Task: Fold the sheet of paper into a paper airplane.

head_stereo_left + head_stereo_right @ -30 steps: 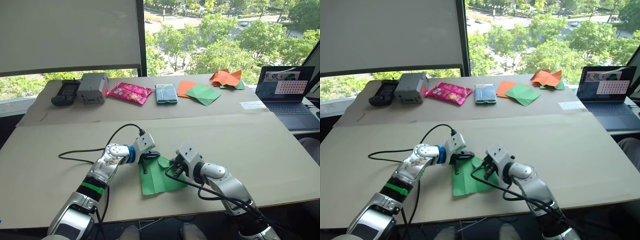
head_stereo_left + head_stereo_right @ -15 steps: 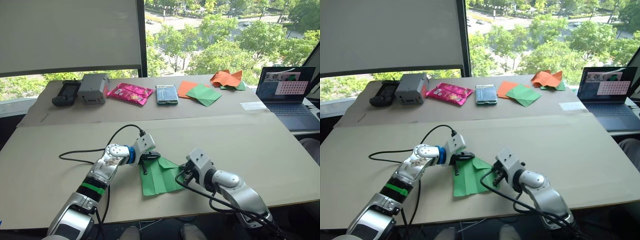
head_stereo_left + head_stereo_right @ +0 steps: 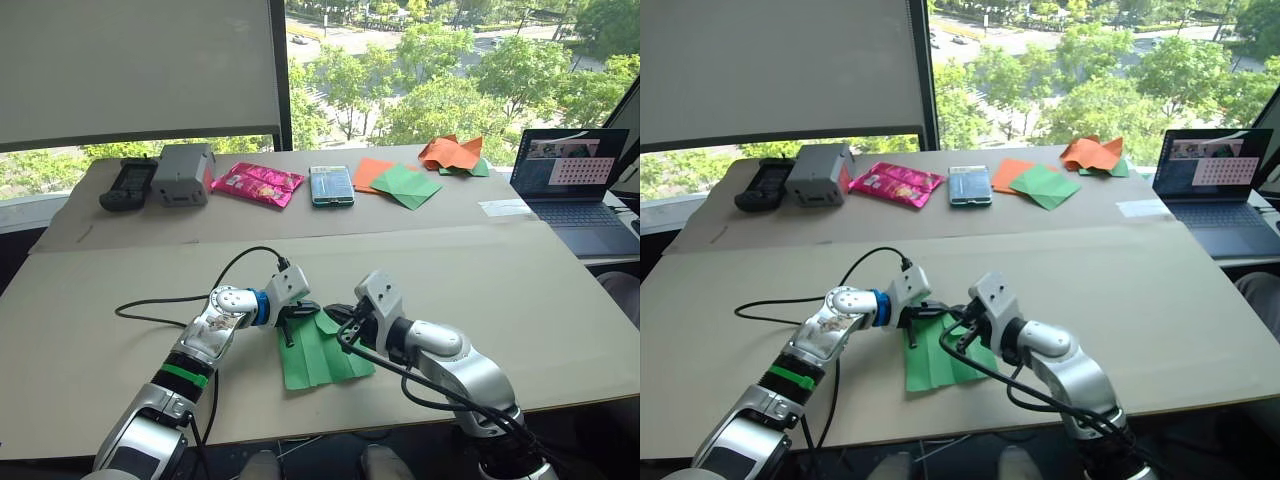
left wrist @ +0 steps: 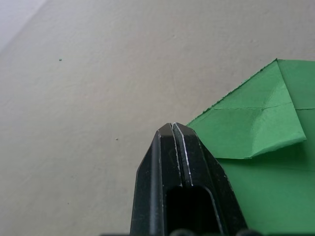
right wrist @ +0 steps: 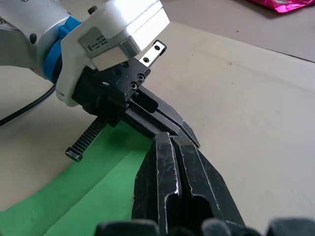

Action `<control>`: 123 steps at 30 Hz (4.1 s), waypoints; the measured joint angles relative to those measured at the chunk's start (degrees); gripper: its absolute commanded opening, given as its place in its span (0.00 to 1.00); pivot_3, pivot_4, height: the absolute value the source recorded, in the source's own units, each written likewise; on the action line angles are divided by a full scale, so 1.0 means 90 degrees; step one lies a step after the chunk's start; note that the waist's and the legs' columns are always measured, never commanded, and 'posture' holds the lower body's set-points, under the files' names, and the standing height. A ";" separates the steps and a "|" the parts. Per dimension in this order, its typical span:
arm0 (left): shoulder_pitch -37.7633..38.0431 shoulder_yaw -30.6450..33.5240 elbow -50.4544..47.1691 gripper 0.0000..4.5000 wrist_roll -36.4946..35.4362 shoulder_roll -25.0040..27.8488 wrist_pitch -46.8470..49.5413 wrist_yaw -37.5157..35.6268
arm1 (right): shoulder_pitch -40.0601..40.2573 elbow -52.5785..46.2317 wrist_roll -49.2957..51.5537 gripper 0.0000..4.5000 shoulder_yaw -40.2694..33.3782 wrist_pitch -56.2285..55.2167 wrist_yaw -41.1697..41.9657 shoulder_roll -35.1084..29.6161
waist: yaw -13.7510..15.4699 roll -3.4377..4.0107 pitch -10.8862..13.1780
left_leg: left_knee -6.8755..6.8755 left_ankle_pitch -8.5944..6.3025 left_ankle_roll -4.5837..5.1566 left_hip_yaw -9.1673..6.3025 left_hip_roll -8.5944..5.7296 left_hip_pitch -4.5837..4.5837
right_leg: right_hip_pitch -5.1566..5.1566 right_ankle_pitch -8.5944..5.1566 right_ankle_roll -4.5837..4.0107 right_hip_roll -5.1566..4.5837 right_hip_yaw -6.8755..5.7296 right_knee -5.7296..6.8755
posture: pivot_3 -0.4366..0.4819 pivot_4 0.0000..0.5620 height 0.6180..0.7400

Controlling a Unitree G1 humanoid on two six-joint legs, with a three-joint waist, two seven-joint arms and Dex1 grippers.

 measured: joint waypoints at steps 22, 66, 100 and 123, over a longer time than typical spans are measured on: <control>0.1986 0.3168 -0.3277 0.48 -0.2531 0.0393 0.3838 0.0983 | -0.0527 0.1257 -0.0487 0.00 0.0661 -0.0233 0.0069 -0.0188 | -0.0155 -0.0019 0.0026 | -0.0015 0.0001 0.0004 -0.0003 0.0011 0.0020 | 0.0004 0.0001 0.0002 0.0009 0.0000 0.0008 | 0.48 0.27 0.84; 0.1833 0.1471 -0.2966 0.01 -0.1947 0.0838 0.2408 0.1571 | -0.0571 0.1328 -0.0796 0.00 0.0649 -0.0191 -0.0112 0.0271 | -0.0139 -0.0032 0.0043 | -0.0054 -0.0002 -0.0002 0.0003 0.0009 0.0010 | -0.0034 0.0001 -0.0003 0.0004 0.0002 -0.0007 | 0.48 0.27 0.84; 0.1651 0.0772 -0.2631 0.01 -0.1703 0.0794 0.2208 0.0674 | -0.0992 0.2241 -0.0651 0.00 0.0248 -0.0358 -0.0486 0.1085 | -0.0127 -0.0025 0.0044 | -0.0060 0.0021 0.0035 0.0003 0.0009 0.0000 | -0.0033 0.0003 -0.0004 0.0008 0.0003 0.0003 | 0.48 0.27 0.84; 0.1636 0.2286 -0.3061 0.36 -0.3055 0.1171 0.3370 0.0540 | -0.1247 0.2572 -0.0920 0.00 0.0525 -0.0483 -0.0533 0.1022 | -0.0155 -0.0021 0.0040 | -0.0060 0.0015 0.0026 0.0001 0.0010 0.0022 | -0.0020 0.0003 -0.0004 0.0008 0.0002 0.0006 | 0.48 0.27 0.84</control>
